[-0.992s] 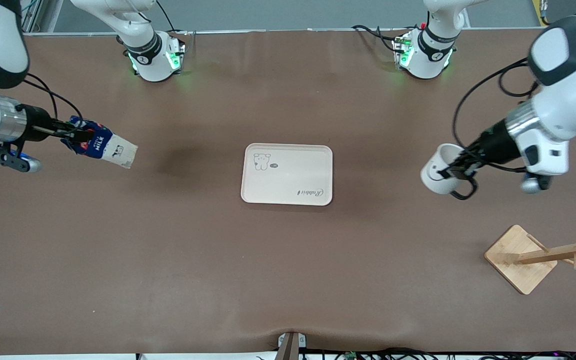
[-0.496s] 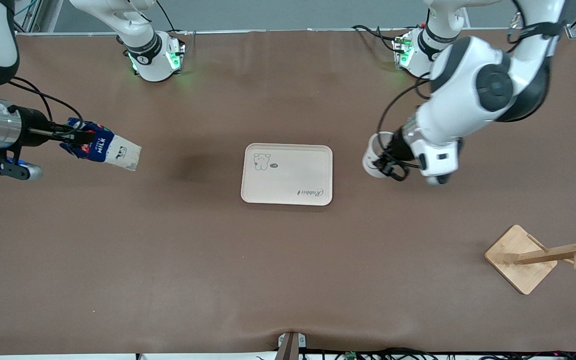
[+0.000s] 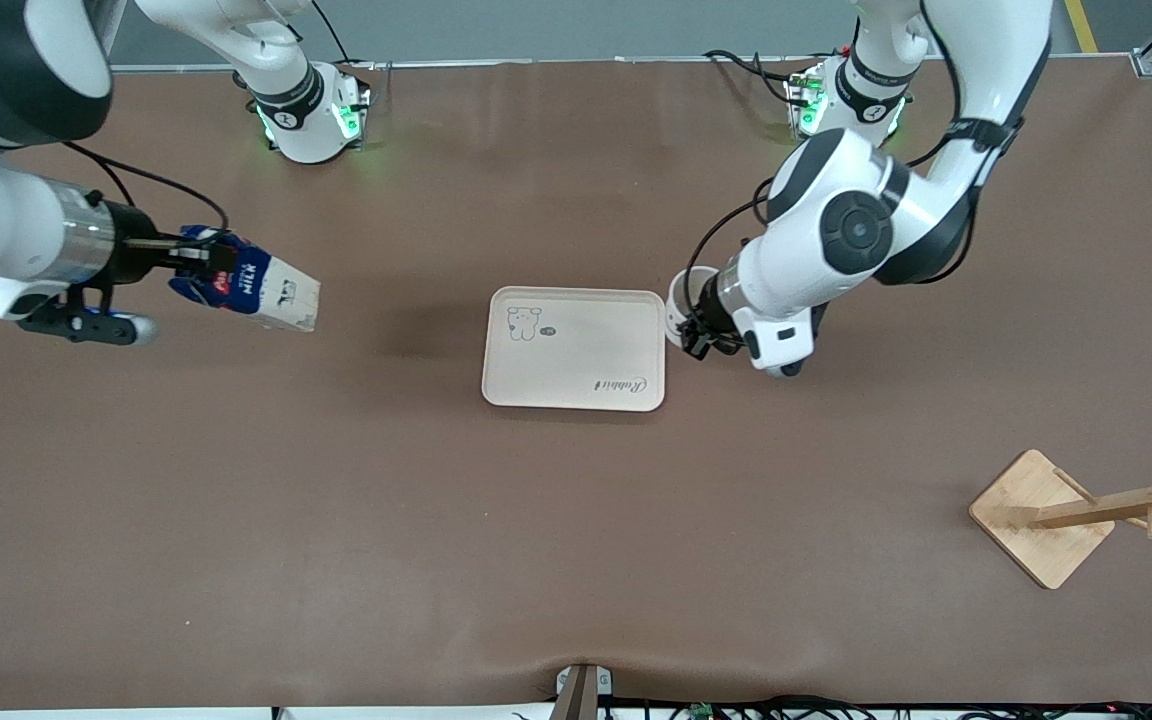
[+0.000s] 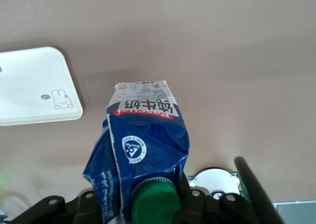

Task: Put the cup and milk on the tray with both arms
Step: 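Carry the mug toward the tray while the right gripper lifts the carton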

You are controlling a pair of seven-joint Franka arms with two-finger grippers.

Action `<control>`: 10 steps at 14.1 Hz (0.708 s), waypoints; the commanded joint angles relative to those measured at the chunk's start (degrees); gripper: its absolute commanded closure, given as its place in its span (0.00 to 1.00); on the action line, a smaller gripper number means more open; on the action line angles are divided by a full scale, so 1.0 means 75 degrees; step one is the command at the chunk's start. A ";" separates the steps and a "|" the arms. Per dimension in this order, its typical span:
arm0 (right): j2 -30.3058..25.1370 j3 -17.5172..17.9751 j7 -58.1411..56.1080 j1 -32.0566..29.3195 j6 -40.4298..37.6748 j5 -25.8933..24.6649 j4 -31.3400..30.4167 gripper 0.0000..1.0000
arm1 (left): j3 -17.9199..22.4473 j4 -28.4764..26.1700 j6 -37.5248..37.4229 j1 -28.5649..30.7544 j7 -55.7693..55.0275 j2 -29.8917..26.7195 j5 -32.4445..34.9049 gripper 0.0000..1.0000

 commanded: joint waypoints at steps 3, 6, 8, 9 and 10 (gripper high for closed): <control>0.0191 -0.0043 0.0171 0.0437 -0.0089 0.0022 0.0188 1.00 | 0.0009 0.0172 0.0811 -0.0445 -0.0617 0.0859 0.0131 1.00; 0.0273 -0.0042 0.0723 0.0672 -0.0042 0.0116 0.0142 1.00 | 0.0021 0.0172 0.1211 -0.0633 -0.1178 0.1269 0.0165 1.00; 0.0367 -0.0042 0.0723 0.0777 0.0028 0.0255 0.0141 1.00 | 0.0021 0.0148 0.1235 -0.0739 -0.1250 0.1411 0.0177 1.00; 0.0414 -0.0042 0.0746 0.0905 0.0110 0.0361 0.0118 1.00 | 0.0033 0.0148 0.1235 -0.0774 -0.1262 0.1527 0.0177 1.00; 0.0437 -0.0042 0.0816 0.1057 0.0203 0.0362 0.0118 1.00 | 0.0044 0.0102 0.1247 -0.0821 -0.1297 0.1563 0.0177 1.00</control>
